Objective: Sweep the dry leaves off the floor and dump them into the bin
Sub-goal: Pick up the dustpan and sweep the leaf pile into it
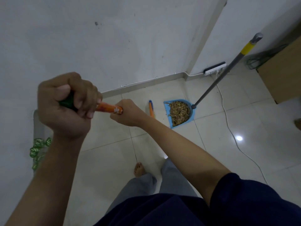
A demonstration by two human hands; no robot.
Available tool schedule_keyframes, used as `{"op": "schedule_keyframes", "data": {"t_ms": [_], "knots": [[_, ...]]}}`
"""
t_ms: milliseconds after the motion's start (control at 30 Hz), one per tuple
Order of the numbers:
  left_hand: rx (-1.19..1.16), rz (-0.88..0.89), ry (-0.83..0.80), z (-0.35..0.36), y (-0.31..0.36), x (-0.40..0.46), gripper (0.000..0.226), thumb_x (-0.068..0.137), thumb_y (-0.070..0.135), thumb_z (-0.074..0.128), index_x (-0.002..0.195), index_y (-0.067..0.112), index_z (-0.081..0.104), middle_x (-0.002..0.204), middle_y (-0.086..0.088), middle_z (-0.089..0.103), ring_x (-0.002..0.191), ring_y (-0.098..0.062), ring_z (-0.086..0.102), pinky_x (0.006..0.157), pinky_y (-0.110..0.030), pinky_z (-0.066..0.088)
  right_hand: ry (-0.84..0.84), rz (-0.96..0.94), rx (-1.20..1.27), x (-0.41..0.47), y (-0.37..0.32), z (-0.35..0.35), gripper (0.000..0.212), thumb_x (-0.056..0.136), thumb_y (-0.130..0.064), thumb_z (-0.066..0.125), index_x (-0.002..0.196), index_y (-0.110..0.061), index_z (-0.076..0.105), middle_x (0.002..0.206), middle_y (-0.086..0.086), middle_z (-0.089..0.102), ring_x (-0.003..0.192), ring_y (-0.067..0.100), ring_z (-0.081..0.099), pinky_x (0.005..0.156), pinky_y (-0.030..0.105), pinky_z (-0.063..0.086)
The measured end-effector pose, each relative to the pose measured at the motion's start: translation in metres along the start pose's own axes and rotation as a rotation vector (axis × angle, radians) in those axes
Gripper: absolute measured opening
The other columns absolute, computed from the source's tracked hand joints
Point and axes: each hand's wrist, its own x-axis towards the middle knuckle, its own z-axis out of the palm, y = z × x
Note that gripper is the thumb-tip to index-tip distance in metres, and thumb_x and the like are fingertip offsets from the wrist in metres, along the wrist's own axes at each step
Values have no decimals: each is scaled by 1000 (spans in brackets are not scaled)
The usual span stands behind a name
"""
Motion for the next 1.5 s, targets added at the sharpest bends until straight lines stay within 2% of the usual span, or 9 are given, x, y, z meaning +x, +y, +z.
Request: {"op": "schedule_keyframes", "data": {"t_ms": [333,467,633,800,1000,1167,1233,1300,1500], "knots": [[-34,-138,122,33,-45,-13,24,67,21,35,45,26,44,38,16,36,31,-16,24,44,-37,16,-8,130,-149,-19,56,-14,51,78,-11,61,41,-20,27,41,-4,34,41,13,34,49,27,25],[-50,-74,78,30,-32,-5,24,67,40,55,48,29,47,39,17,38,32,-11,29,45,-27,23,19,117,-110,-22,45,-24,49,79,-11,60,41,-20,30,42,-4,37,39,8,35,43,23,25],[-52,-6,16,15,-2,4,26,73,42,54,53,27,48,40,15,37,32,-7,33,50,-22,33,53,40,-70,-17,10,-24,50,77,-9,61,40,-20,28,40,-7,32,33,7,37,38,15,26],[-94,-30,0,-19,10,-5,37,78,23,21,54,27,50,41,15,42,34,-3,37,52,-21,34,61,-29,-63,-10,-22,-5,52,82,-12,59,42,-20,28,41,-6,32,38,8,30,41,14,31],[-840,-111,121,-119,14,-27,61,74,-5,-10,69,4,50,52,-14,56,47,-24,56,66,-39,50,46,-102,-44,8,-61,47,54,82,-14,62,41,-20,27,42,-5,32,42,12,32,44,15,30],[-741,-85,309,-140,32,-62,66,76,4,-17,72,-10,47,56,-35,50,54,-46,55,70,-60,43,-87,-117,15,20,-83,103,55,80,-9,64,42,-18,26,41,-4,32,40,8,31,44,12,30],[-378,-41,305,-137,33,-75,58,82,6,-2,66,1,54,50,-14,54,47,-27,55,67,-42,48,-154,-107,3,22,-82,124,55,80,-9,65,42,-18,26,42,-4,33,41,8,33,44,14,30],[-111,-203,157,-113,35,-79,33,83,33,38,56,23,53,40,10,43,34,-9,42,52,-24,38,-206,-90,-50,20,-74,141,54,81,-11,65,43,-20,27,44,-1,36,43,15,36,44,19,28],[39,-141,225,-73,11,-103,32,67,47,61,47,27,47,40,17,38,31,-10,31,44,-32,22,-215,43,-197,-6,-10,130,50,84,-15,60,44,-22,30,59,8,50,59,22,48,56,26,28]]}}
